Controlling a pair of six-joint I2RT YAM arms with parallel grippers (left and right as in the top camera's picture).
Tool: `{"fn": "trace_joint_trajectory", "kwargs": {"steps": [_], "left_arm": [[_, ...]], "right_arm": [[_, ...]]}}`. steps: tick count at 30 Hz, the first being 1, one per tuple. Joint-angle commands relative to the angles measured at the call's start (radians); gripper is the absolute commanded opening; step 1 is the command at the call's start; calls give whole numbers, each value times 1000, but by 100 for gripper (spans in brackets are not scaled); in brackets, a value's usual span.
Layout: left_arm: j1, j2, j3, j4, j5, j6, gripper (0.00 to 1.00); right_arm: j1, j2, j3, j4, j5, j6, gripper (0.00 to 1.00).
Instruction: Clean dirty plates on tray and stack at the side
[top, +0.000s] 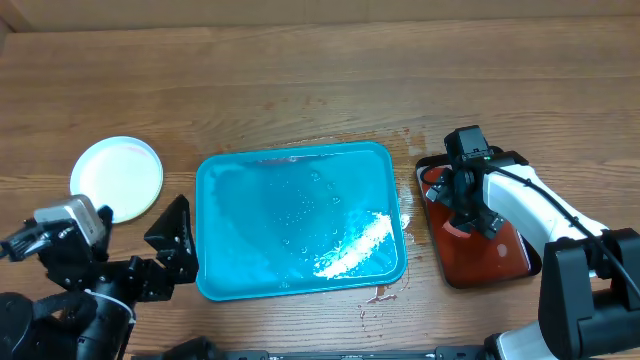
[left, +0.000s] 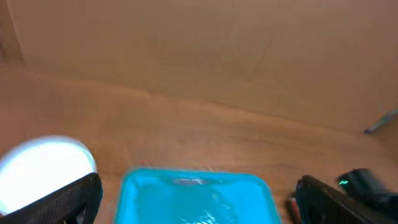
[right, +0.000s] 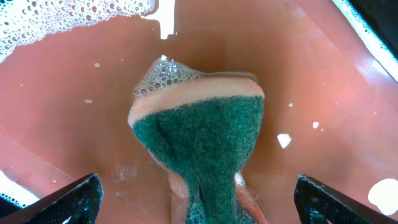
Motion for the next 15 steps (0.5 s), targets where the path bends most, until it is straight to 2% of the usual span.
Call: {"fn": "trace_joint_trajectory", "kwargs": {"steps": [1,6,11,15], "left_arm": [[-5,-2,12,63,24,290,100],[-5,6,12,154,126,417,100],[-57,14,-26,307,169,418,100],[-183,-12,-113,484,106,418,100]], "right_arm": [[-4,-3,-1,1,2,-1,100],[-4,-3,-1,1,2,-1,100],[-4,-3,-1,1,2,-1,100],[-4,-3,-1,1,2,-1,100]]}}
